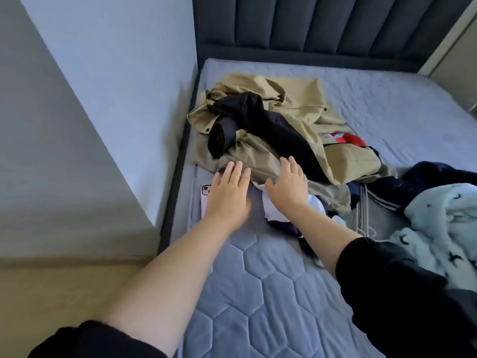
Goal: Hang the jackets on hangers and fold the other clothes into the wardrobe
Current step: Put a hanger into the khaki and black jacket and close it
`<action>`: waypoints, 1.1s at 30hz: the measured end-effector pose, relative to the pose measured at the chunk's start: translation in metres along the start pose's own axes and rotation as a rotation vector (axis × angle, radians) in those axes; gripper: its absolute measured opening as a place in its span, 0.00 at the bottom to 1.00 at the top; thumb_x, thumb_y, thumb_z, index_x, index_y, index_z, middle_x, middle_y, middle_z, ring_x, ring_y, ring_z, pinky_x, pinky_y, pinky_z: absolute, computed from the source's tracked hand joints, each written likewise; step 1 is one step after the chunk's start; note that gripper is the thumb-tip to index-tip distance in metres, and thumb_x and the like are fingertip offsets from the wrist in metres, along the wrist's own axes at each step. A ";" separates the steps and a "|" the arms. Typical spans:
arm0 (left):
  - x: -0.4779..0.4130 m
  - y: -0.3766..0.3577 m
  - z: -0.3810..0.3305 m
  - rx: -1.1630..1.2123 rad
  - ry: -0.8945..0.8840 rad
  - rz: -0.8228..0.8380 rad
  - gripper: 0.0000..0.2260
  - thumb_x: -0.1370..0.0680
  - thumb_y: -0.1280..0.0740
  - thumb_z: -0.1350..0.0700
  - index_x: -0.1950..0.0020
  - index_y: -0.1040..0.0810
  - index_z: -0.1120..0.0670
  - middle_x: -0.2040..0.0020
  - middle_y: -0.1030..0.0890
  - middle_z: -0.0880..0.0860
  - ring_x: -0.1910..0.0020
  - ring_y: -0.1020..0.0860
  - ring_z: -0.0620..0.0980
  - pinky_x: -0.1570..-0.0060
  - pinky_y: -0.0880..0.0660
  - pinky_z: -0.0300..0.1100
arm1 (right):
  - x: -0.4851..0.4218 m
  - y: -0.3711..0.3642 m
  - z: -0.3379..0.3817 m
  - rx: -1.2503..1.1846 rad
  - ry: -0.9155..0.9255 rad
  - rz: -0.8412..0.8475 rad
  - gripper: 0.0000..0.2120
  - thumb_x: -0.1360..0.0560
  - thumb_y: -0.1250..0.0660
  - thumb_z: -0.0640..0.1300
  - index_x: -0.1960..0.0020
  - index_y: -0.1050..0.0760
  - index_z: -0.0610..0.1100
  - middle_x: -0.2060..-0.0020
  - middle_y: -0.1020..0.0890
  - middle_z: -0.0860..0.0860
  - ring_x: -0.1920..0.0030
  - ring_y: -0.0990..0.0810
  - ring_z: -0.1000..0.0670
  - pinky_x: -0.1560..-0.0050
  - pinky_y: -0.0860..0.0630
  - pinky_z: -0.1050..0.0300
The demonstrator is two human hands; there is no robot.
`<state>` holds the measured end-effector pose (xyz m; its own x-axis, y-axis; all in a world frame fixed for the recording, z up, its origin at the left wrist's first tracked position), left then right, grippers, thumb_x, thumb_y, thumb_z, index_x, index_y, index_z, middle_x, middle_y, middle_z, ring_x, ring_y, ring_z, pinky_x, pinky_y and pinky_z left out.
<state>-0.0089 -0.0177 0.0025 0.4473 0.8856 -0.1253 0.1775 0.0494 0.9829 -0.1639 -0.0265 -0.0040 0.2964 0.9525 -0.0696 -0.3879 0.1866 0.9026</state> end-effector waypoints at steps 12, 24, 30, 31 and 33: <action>-0.009 -0.005 -0.016 0.072 0.016 0.141 0.31 0.21 0.42 0.57 0.21 0.52 0.55 0.21 0.53 0.54 0.23 0.54 0.52 0.26 0.49 0.51 | -0.065 0.005 -0.089 -0.152 -0.599 -0.031 0.25 0.25 0.38 0.42 0.29 0.37 0.45 0.26 0.41 0.46 0.27 0.44 0.43 0.28 0.46 0.44; -0.017 0.018 0.042 1.495 0.740 0.101 0.22 0.19 0.47 0.42 0.29 0.34 0.52 0.34 0.27 0.53 0.34 0.29 0.56 0.31 0.38 0.57 | -0.006 0.111 0.062 -0.806 0.365 0.348 0.17 0.23 0.39 0.29 0.67 0.33 0.43 0.80 0.28 0.61 0.77 0.30 0.64 0.72 0.35 0.72; -0.014 0.021 0.034 1.839 0.901 0.286 0.24 0.24 0.31 0.46 0.34 0.27 0.58 0.39 0.22 0.57 0.46 0.21 0.55 0.49 0.24 0.47 | 0.047 0.091 0.056 -0.409 0.466 0.998 0.10 0.24 0.38 0.28 0.62 0.29 0.37 0.76 0.27 0.59 0.73 0.30 0.62 0.66 0.33 0.72; -0.014 0.024 0.032 1.772 0.946 0.207 0.22 0.24 0.30 0.52 0.34 0.27 0.59 0.39 0.21 0.57 0.50 0.21 0.55 0.54 0.24 0.45 | 0.049 0.084 0.055 -0.372 0.457 0.989 0.10 0.24 0.37 0.30 0.63 0.28 0.38 0.75 0.26 0.59 0.71 0.29 0.61 0.64 0.32 0.70; -0.015 0.027 0.033 1.667 0.933 0.079 0.19 0.23 0.33 0.60 0.32 0.29 0.57 0.39 0.22 0.56 0.48 0.22 0.57 0.49 0.24 0.47 | 0.050 0.075 0.054 -0.369 0.379 0.933 0.12 0.22 0.36 0.37 0.65 0.26 0.41 0.73 0.23 0.56 0.69 0.25 0.58 0.61 0.26 0.64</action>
<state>0.0183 -0.0455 0.0266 0.0511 0.8223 0.5668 0.9774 0.0755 -0.1976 -0.1311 0.0225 0.0830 -0.5190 0.7571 0.3968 -0.5796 -0.6529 0.4876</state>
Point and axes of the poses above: each hand's wrist, its own x-axis away from the middle knuckle, its own y-axis out of the back of the hand, z = x × y, the point moved 2 cm from there along -x, towards the middle knuckle
